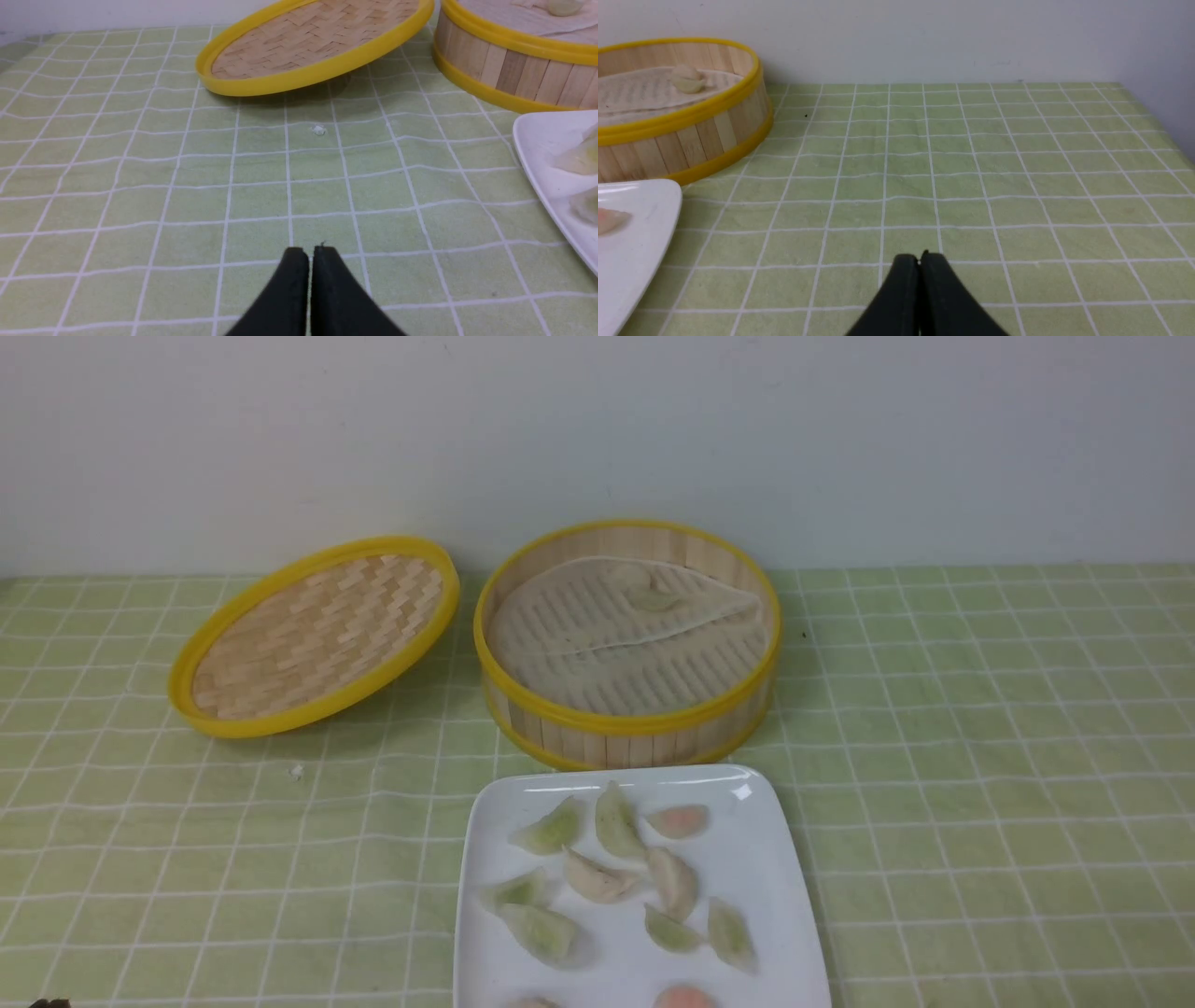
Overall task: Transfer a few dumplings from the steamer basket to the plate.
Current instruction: Use the right arm to grab a dumpling from inside the steamer
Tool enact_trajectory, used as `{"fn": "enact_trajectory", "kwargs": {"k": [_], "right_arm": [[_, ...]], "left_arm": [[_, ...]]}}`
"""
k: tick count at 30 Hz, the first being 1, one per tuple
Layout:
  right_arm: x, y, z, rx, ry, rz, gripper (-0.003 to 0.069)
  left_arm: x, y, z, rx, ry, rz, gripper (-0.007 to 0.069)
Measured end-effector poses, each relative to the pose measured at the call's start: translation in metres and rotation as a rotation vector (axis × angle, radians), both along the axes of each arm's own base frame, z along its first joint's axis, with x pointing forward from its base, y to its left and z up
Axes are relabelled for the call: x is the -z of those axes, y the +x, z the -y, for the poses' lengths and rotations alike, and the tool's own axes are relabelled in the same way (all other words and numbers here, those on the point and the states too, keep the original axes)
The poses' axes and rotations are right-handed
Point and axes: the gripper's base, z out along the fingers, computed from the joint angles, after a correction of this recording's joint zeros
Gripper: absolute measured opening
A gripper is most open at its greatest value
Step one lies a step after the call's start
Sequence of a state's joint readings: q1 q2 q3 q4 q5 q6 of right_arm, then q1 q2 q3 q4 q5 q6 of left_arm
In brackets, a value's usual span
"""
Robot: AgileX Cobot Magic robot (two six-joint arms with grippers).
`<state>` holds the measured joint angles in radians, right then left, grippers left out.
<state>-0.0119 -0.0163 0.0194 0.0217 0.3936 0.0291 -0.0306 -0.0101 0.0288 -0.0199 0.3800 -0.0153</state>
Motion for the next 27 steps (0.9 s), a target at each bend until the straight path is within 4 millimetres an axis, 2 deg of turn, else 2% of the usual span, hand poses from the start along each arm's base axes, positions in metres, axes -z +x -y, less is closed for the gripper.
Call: {"fn": "enact_trajectory", "kwargs": {"k": [20,22,27], "right_arm": [[-0.001,0.0,0.0,0.001,0.019,0.009,-0.0014],[-0.002,0.001,-0.001,0.002,0.075,0.034,-0.0014],[-0.021,0.002,-0.001,0.034,0.533,0.254,-0.0014]], "left_arm": [[0.0,0.0,0.0,0.0,0.0,0.0,-0.0006],[0.0,0.0,0.0,0.0,0.0,0.0,-0.0006],[0.0,0.0,0.0,0.0,0.0,0.0,-0.0006]]}}
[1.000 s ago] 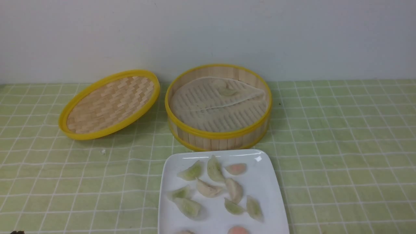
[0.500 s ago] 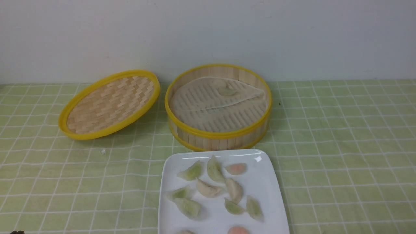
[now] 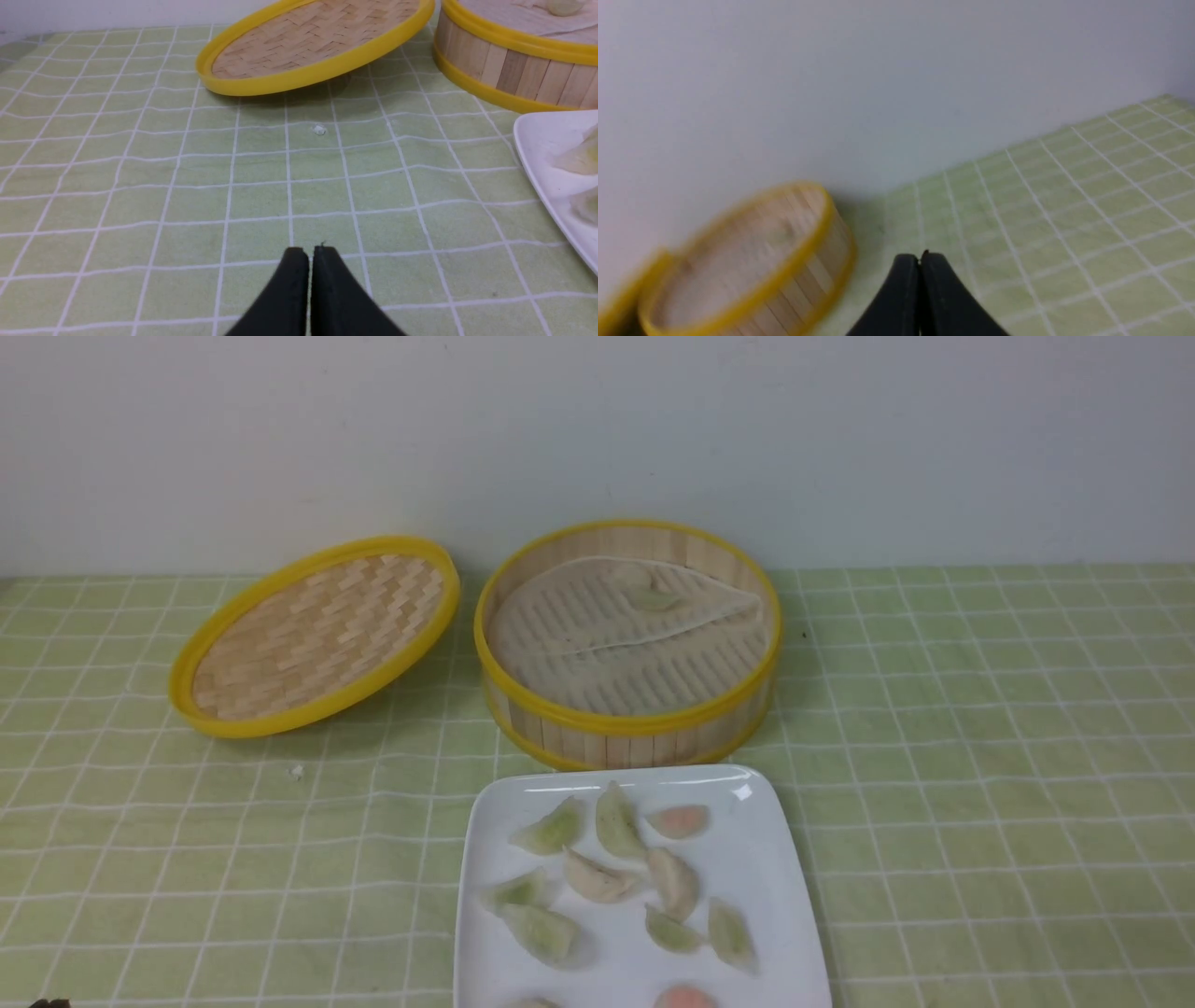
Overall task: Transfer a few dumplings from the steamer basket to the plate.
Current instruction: Use the right arm to grab a dumpling from inside the steamer
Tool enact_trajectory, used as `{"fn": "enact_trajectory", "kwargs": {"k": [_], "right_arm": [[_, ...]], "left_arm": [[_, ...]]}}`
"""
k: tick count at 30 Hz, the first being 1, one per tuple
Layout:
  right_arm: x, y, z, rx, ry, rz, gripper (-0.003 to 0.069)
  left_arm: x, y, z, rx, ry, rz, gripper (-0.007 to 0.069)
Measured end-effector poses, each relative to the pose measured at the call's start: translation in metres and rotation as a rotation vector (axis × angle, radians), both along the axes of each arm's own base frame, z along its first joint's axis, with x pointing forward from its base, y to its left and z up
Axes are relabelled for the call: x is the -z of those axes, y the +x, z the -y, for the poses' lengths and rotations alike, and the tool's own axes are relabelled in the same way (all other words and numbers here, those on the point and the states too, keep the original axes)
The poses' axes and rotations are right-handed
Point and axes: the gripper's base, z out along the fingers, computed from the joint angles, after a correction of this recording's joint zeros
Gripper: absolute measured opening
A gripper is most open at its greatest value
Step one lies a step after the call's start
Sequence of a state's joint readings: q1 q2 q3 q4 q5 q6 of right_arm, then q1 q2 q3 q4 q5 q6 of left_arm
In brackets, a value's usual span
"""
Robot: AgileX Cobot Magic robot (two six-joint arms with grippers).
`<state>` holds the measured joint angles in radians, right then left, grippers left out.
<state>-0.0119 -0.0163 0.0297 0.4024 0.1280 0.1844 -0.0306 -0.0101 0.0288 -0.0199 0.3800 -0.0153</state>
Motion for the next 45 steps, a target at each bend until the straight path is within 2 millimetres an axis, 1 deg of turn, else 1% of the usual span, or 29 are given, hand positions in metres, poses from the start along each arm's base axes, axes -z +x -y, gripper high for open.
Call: {"fn": "enact_trajectory", "kwargs": {"k": [1,2,4,9,11,13,16,17,18,20,21,22,23,24,25,26,28,29,30,31,32,33,34,36,38,40,41,44,45], "right_arm": [[-0.001,0.0,0.0,0.001,0.022,0.007,-0.0014],[-0.004,0.0,0.002,0.013,0.127,0.05,-0.0014],[-0.008,-0.001,0.004,0.029,0.202,0.091,-0.0014],[-0.017,-0.003,0.011,0.082,0.293,0.196,-0.0014],[-0.023,-0.004,0.01,0.064,0.294,0.202,-0.0014],[-0.038,-0.006,0.006,0.016,0.255,0.201,-0.0014],[-0.084,-0.004,-0.006,-0.097,0.099,0.108,-0.0014],[-0.092,0.001,-0.008,-0.118,0.061,0.06,-0.0014],[-0.105,0.008,-0.012,-0.154,0.004,-0.008,-0.0014],[-0.131,0.027,-0.02,-0.235,-0.112,-0.17,-0.0014],[-0.14,0.037,-0.022,-0.258,-0.153,-0.221,-0.0014],[-0.148,0.053,-0.027,-0.315,-0.222,-0.333,-0.0014],[-0.154,0.068,-0.03,-0.357,-0.274,-0.409,-0.0014],[-0.155,0.071,-0.03,-0.365,-0.284,-0.422,-0.0014],[-0.158,0.084,-0.032,-0.399,-0.321,-0.476,-0.0014],[-0.165,0.114,-0.036,-0.462,-0.385,-0.564,-0.0014],[-0.167,0.141,-0.04,-0.519,-0.425,-0.637,-0.0014],[-0.169,0.159,-0.043,-0.547,-0.45,-0.665,-0.0014],[-0.165,0.169,-0.045,-0.571,-0.463,-0.692,-0.0014],[-0.168,0.196,-0.053,-0.626,-0.505,-0.714,-0.0014],[-0.167,0.211,-0.06,-0.657,-0.524,-0.724,-0.0014],[-0.167,0.214,-0.062,-0.663,-0.527,-0.725,-0.0014],[-0.165,0.234,-0.072,-0.699,-0.545,-0.732,-0.0014],[-0.163,0.261,-0.09,-0.743,-0.577,-0.732,-0.0014],[-0.161,0.278,-0.105,-0.78,-0.601,-0.733,-0.0013],[-0.158,0.301,-0.122,-0.82,-0.619,-0.734,-0.0013],[-0.156,0.308,-0.126,-0.83,-0.621,-0.737,-0.0013],[-0.145,0.343,-0.142,-0.879,-0.622,-0.761,-0.0013],[-0.141,0.349,-0.144,-0.892,-0.624,-0.773,-0.0013]], "left_arm": [[0.0,0.0,0.0,0.0,0.0,0.0,-0.0006],[0.0,0.0,0.0,0.0,0.0,0.0,-0.0006],[0.0,0.0,0.0,0.0,0.0,0.0,-0.0006],[0.0,0.0,0.0,0.0,0.0,0.0,-0.0006],[0.0,0.0,0.0,0.0,0.0,0.0,-0.0006],[0.0,0.0,0.0,0.0,0.0,0.0,-0.0006],[0.0,0.0,0.0,0.0,0.0,0.0,-0.0006],[0.0,0.0,0.0,0.0,0.0,-0.001,-0.0006],[0.0,0.0,0.0,0.0,0.0,-0.001,-0.0006],[0.0,0.0,0.0,0.0,0.0,-0.001,-0.0006],[0.0,0.0,0.0,0.0,0.0,-0.001,-0.0006],[0.0,0.0,0.0,0.0,0.0,-0.001,-0.0006],[0.0,0.0,0.0,0.0,0.0,-0.001,-0.0006],[0.0,0.0,0.0,0.0,0.0,-0.001,-0.0006],[0.0,0.0,0.0,0.0,0.0,-0.001,-0.0006],[0.0,0.0,0.0,0.0,0.0,-0.001,-0.0006],[0.0,0.0,0.0,0.0,0.0,-0.001,-0.0006],[0.0,0.0,0.0,0.0,0.0,-0.001,-0.0006],[0.0,0.0,0.0,0.0,0.0,-0.001,-0.0006],[0.0,0.0,0.0,0.0,0.0,-0.001,-0.0006],[0.0,0.0,0.0,0.0,0.0,-0.001,-0.0006],[0.0,0.0,0.0,0.0,0.0,-0.001,-0.0006],[0.0,0.0,0.0,0.0,0.0,-0.001,-0.0006],[0.0,0.0,0.0,0.0,0.0,-0.001,-0.0006],[0.0,0.0,0.0,0.0,0.0,-0.001,-0.0006],[0.0,0.0,0.0,0.0,0.0,-0.001,-0.0006],[0.0,0.0,0.0,0.0,0.0,-0.001,-0.0006],[0.0,0.0,0.0,0.0,0.0,-0.001,-0.0006],[0.0,0.0,0.0,0.0,0.0,-0.001,-0.0006]]}}
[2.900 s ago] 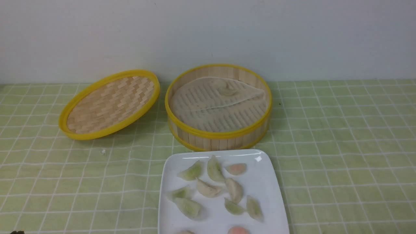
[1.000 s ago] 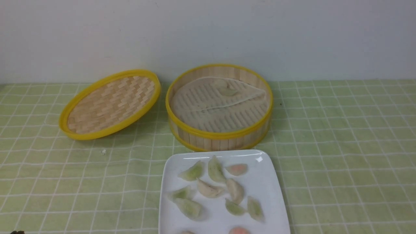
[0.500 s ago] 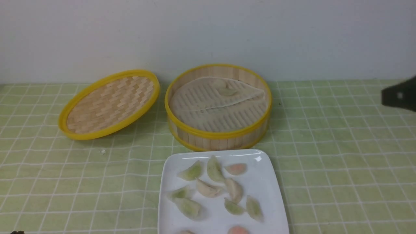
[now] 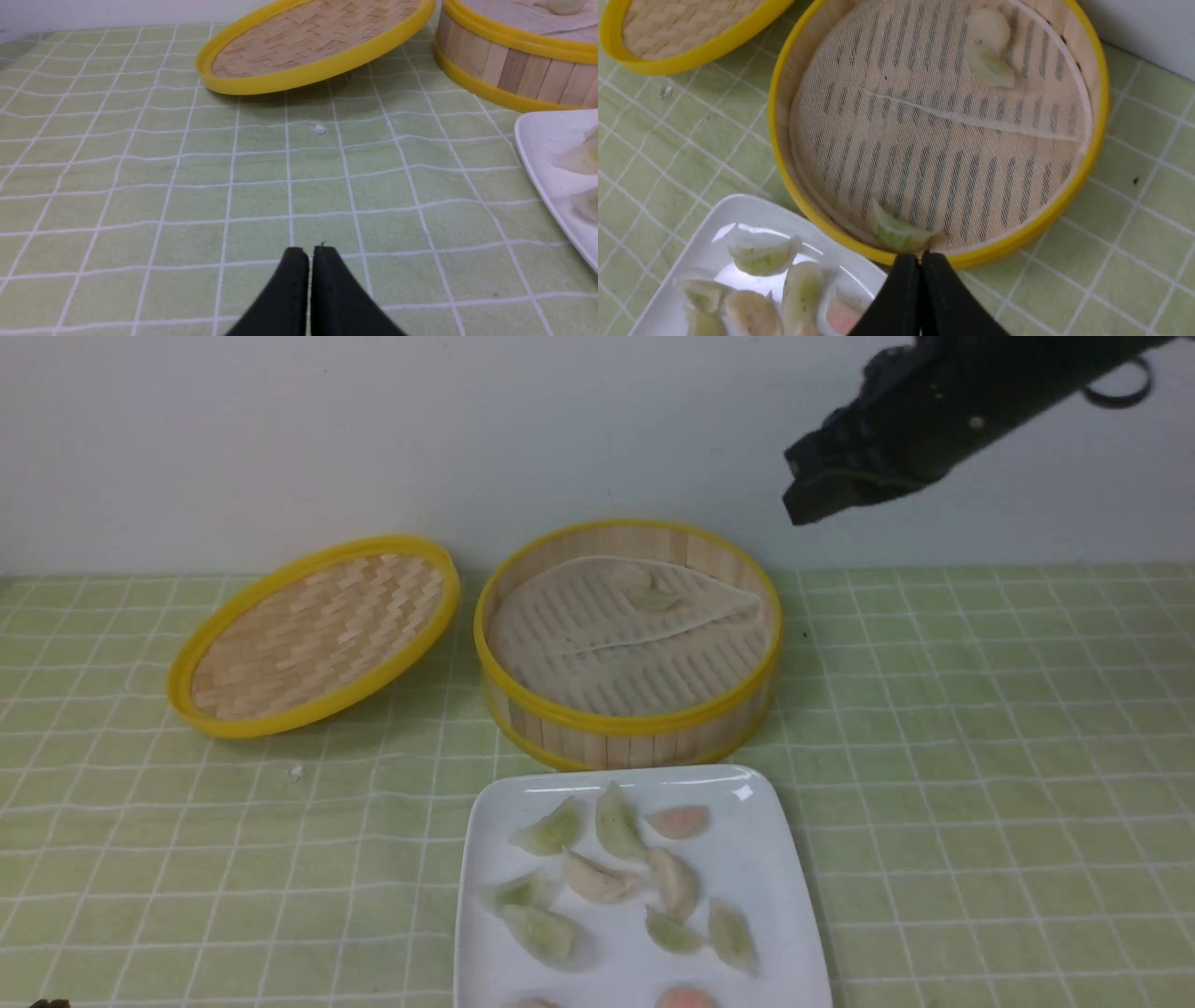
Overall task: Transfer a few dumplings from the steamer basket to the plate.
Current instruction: Use the right arm to grab a dumpling from inside the steamer
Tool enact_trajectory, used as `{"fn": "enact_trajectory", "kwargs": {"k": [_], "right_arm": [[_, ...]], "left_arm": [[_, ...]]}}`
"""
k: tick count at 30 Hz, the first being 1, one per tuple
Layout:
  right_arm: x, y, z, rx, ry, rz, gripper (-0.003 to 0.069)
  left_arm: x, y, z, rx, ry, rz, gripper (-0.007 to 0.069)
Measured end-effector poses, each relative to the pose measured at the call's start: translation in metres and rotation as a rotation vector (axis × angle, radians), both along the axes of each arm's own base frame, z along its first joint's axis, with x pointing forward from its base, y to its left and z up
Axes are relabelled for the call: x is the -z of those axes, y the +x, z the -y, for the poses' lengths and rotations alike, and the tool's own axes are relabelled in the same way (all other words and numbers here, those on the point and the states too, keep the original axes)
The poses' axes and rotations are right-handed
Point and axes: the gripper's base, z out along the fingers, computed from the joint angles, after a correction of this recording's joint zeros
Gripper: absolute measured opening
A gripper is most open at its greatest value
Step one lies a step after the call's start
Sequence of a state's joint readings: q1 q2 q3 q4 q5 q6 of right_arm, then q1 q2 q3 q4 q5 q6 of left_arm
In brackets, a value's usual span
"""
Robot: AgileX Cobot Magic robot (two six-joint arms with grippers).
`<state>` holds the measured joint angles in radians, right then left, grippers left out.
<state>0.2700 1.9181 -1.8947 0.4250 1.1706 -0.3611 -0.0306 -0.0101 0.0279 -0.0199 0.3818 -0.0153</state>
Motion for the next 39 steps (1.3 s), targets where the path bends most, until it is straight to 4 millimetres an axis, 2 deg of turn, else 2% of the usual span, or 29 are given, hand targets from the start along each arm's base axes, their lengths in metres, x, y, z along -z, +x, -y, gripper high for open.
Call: {"fn": "enact_trajectory", "kwargs": {"k": [3,7,11,16,19,22,24,29,35,39], "right_arm": [[0.022,0.034,-0.011,-0.025,-0.011,-0.033,-0.001],[0.046,0.079,-0.029,-0.039,0.006,0.028,-0.0008],[0.082,0.106,-0.036,0.005,0.026,0.022,0.0002],[0.108,0.113,-0.045,0.001,-0.018,0.002,0.0036],[0.115,0.11,-0.054,-0.03,-0.037,0.002,0.0066],[0.123,0.108,-0.066,-0.061,-0.053,0.0,0.0118],[0.137,0.107,-0.075,-0.078,-0.088,-0.003,0.0177],[0.162,0.114,-0.08,-0.078,-0.19,0.049,0.0309],[0.171,0.121,-0.082,-0.069,-0.241,0.134,0.0428],[0.174,0.124,-0.083,-0.094,-0.259,0.181,0.0448]], "left_arm": [[0.0,0.0,0.0,0.0,0.0,0.0,-0.0006],[0.0,0.0,0.0,0.0,0.0,0.0,-0.0006],[0.0,0.0,0.0,0.0,0.0,0.0,-0.0006],[0.0,0.0,0.0,0.0,0.0,0.0,-0.0006],[0.0,0.0,0.0,0.0,0.0,0.0,-0.0006],[0.0,0.0,0.0,0.0,0.0,0.0,-0.0006],[0.0,0.0,0.0,0.0,0.0,0.0,-0.0006],[0.0,0.0,0.0,0.0,0.0,0.0,-0.0006],[0.0,0.0,0.0,0.0,0.0,0.0,-0.0006],[0.0,0.0,0.0,0.0,0.0,0.0,-0.0006]]}}
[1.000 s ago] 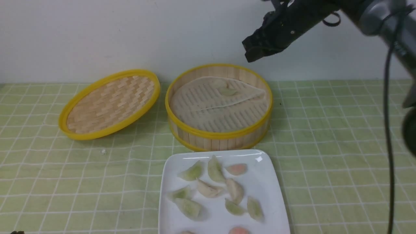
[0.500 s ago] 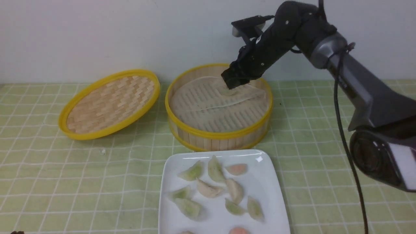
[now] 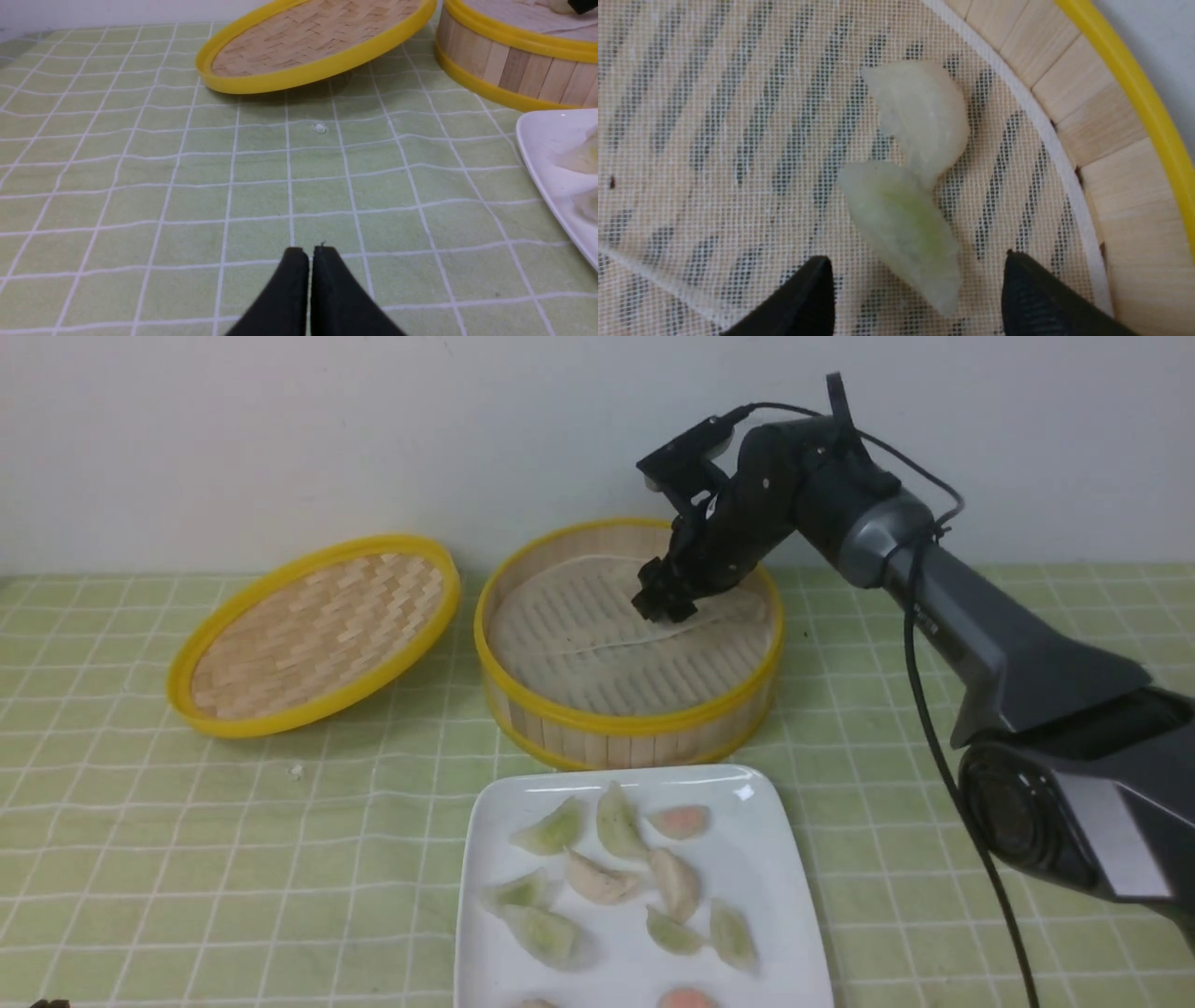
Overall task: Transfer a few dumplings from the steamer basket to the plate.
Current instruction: Use the right arm to grab a dumpling from inside the steamer
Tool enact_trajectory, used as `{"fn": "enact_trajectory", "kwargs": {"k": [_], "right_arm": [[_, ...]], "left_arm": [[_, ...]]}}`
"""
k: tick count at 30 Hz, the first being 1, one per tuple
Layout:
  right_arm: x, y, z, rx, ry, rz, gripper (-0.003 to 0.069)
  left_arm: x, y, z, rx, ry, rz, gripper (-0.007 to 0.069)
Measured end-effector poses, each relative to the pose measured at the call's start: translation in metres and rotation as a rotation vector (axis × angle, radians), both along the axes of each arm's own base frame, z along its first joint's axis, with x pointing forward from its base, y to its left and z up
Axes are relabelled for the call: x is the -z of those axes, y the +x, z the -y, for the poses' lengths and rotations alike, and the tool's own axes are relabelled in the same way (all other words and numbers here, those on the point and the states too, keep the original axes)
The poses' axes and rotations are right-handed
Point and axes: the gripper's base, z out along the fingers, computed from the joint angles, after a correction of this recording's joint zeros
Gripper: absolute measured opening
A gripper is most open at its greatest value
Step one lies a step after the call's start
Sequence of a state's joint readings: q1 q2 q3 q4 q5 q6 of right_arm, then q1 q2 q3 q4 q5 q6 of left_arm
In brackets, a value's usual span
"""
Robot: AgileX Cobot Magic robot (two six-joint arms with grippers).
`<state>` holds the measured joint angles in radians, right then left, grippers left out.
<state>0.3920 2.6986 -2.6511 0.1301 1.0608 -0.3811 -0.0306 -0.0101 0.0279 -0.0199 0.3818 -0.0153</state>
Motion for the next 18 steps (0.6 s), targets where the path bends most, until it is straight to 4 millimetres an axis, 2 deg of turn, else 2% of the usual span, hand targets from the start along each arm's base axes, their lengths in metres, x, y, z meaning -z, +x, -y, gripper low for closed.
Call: {"fn": "enact_trajectory", "kwargs": {"k": [8,11,13,17,18], "right_arm": [[0.013,0.008,-0.003,-0.037,-0.007,0.079,0.045],[0.014,0.008,-0.003,-0.036,-0.001,0.083,0.0424],[0.016,0.008,-0.004,-0.035,0.008,0.076,0.0377],[0.016,0.007,-0.005,-0.036,0.02,0.062,0.0176],[0.015,0.006,-0.005,-0.038,0.017,0.055,0.0164]], "left_arm": [[0.0,0.0,0.0,0.0,0.0,0.0,-0.0006],[0.0,0.0,0.0,0.0,0.0,0.0,-0.0006],[0.0,0.0,0.0,0.0,0.0,0.0,-0.0006],[0.0,0.0,0.0,0.0,0.0,0.0,-0.0006],[0.0,0.0,0.0,0.0,0.0,0.0,-0.0006]]}}
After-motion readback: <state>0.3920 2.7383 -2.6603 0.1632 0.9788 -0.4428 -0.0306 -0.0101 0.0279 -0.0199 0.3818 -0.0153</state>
